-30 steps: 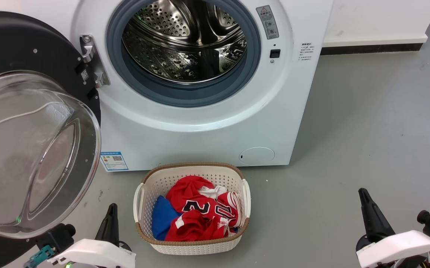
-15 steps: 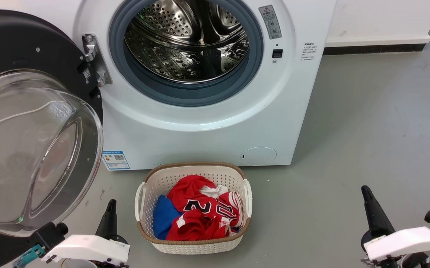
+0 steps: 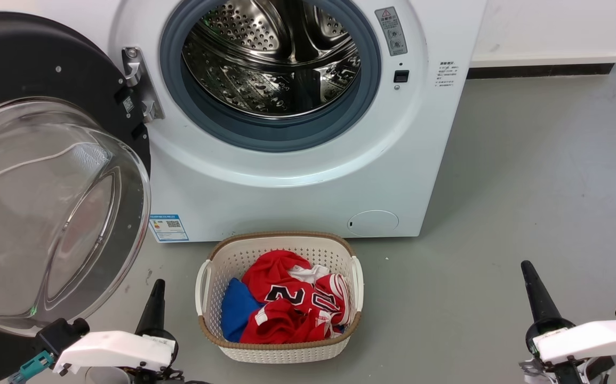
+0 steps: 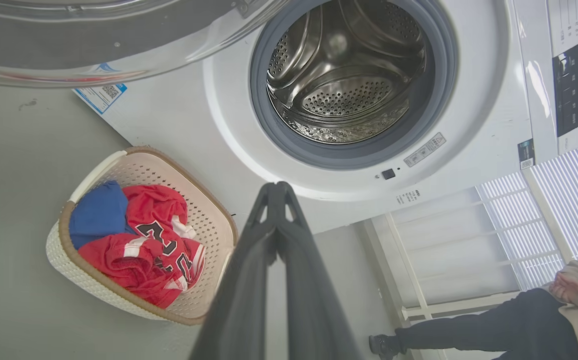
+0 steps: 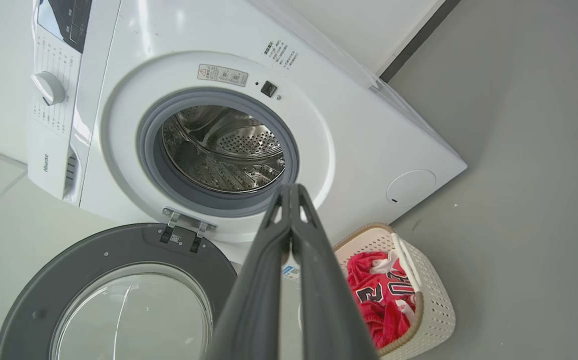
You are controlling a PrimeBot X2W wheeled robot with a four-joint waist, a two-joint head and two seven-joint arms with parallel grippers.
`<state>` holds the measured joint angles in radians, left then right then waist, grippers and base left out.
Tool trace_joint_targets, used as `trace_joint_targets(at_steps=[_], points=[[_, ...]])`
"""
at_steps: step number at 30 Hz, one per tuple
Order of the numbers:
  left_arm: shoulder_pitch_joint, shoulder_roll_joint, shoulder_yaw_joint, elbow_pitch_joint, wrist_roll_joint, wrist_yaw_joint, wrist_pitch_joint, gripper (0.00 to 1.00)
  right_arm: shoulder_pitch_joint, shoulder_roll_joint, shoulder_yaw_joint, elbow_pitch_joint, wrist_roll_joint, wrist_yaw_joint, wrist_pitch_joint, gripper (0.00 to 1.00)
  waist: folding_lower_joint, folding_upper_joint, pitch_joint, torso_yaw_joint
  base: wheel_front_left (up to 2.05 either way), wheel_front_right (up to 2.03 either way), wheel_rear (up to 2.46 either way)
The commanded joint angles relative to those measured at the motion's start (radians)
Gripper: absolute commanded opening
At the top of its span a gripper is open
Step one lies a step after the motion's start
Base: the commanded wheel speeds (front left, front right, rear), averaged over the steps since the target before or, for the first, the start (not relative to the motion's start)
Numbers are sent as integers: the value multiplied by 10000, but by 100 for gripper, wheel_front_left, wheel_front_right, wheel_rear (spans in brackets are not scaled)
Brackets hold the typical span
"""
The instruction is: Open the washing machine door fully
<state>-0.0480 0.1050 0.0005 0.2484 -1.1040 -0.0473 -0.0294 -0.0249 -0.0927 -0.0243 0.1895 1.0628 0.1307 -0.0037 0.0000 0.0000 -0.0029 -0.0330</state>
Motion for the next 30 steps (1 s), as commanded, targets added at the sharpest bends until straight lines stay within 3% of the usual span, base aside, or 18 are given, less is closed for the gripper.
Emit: trace_joint_targets(at_steps=[1, 30], points=[[-270, -26, 78, -105, -253, -87, 59, 0, -282, 15, -56, -61, 282, 1, 35, 0, 0, 0, 1, 7, 0, 0, 0], [-491, -297, 628, -79, -2663, -479, 761, 0, -595, 161, -396, 244, 2964, 1, 546, 0, 0, 0, 27, 145, 0, 0, 0]])
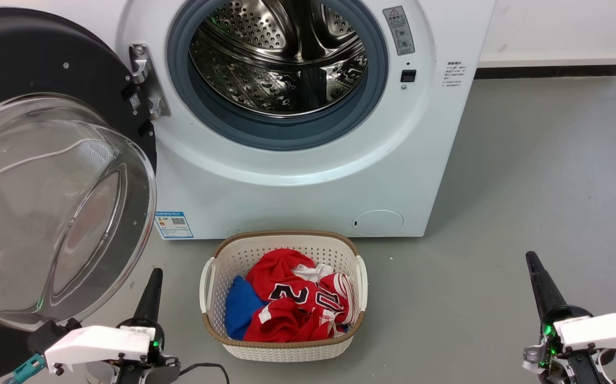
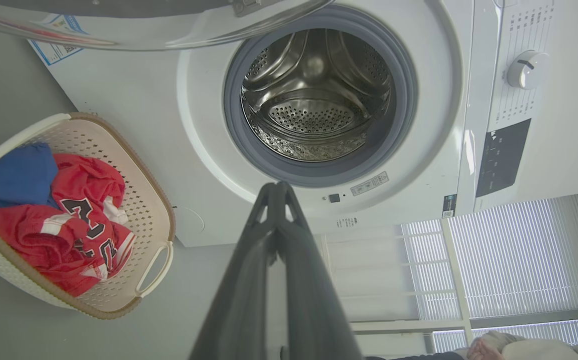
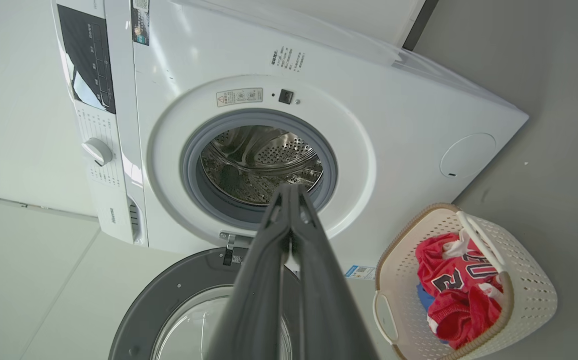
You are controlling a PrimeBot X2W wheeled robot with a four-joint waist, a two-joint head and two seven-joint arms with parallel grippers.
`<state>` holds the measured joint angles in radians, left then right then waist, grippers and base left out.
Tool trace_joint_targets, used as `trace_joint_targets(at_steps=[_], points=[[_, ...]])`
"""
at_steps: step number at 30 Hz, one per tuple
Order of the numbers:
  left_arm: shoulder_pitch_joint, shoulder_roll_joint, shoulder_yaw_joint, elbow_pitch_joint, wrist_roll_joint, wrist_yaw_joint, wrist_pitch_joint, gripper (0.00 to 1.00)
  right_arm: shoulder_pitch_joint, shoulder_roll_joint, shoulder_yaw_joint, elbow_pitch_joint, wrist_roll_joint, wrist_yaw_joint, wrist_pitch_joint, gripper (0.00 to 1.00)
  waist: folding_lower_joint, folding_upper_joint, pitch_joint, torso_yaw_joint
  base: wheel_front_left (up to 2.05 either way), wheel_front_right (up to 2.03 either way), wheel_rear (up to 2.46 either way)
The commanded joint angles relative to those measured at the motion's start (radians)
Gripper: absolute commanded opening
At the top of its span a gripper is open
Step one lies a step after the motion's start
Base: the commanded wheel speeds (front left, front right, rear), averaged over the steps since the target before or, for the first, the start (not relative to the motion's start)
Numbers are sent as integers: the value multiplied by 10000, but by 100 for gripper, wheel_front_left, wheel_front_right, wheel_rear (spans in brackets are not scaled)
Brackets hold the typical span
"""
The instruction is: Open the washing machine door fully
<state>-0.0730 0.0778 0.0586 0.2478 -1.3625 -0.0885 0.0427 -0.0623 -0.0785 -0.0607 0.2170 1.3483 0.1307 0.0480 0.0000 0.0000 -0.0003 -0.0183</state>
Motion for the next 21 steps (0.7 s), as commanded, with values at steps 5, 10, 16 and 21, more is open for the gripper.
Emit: trace_joint_targets(at_steps=[5, 10, 16, 21], points=[[-247, -70, 123, -67, -445, -115, 153, 0, -283, 46, -85, 14, 515, 1, 106, 0, 0, 0, 4, 23, 0, 0, 0], [-276, -95, 213, -62, -808, -194, 251, 0, -291, 68, -138, 61, 916, 1, 185, 0, 0, 0, 9, 48, 0, 0, 0], [-317, -136, 306, -56, -1227, -255, 368, 0, -344, 96, -199, 118, 1373, 1, 277, 0, 0, 0, 14, 78, 0, 0, 0], [-347, -177, 369, -51, -1552, -295, 464, 0, -405, 117, -250, 163, 1724, 1, 343, 0, 0, 0, 19, 102, 0, 0, 0]])
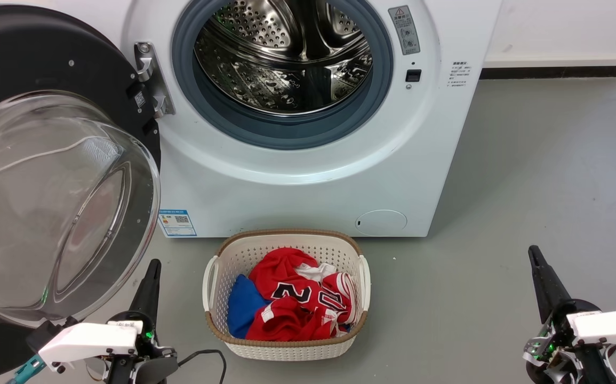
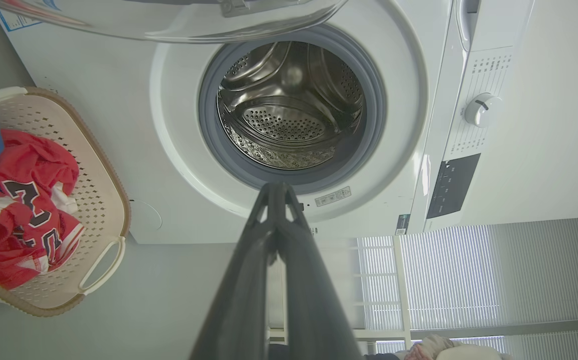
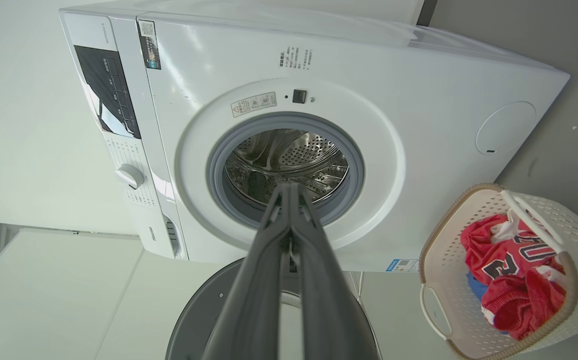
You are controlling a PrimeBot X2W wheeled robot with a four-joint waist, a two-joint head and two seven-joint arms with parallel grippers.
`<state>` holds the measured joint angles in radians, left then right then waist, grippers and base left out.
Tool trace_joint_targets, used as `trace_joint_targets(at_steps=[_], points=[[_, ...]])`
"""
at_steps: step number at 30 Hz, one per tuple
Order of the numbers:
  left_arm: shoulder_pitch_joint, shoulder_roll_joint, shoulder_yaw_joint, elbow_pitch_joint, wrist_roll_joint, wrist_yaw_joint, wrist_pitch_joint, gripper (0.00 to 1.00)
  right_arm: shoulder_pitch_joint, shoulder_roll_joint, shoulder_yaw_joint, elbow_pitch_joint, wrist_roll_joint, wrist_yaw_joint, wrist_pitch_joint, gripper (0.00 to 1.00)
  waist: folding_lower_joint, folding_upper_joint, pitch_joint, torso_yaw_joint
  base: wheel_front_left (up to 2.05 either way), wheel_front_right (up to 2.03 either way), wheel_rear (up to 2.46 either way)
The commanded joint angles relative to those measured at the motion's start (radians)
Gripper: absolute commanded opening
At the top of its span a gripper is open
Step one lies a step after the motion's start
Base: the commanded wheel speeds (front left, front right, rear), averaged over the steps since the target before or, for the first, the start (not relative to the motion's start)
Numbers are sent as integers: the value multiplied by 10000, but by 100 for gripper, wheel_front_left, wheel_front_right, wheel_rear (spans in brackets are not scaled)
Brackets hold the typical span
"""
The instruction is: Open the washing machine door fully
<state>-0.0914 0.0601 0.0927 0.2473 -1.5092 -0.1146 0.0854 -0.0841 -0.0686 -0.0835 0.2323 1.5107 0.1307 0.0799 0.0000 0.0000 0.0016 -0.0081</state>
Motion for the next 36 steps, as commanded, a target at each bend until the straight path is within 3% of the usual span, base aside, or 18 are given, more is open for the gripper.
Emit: trace_joint_targets(at_steps=[1, 16, 36], points=[[-165, -8, 43, -43, -147, -46, 64, 0, -199, 21, -32, 18, 169, 1, 45, 0, 0, 0, 1, 5, 0, 0, 0], [-223, -121, 261, -28, -1060, -193, 323, 0, -296, 93, -178, 137, 1178, 0, 253, 0, 0, 0, 14, 79, 0, 0, 0], [-213, -121, 250, -29, -1040, -187, 321, 0, -286, 119, -209, 133, 1104, 0, 263, 0, 0, 0, 15, 81, 0, 0, 0]])
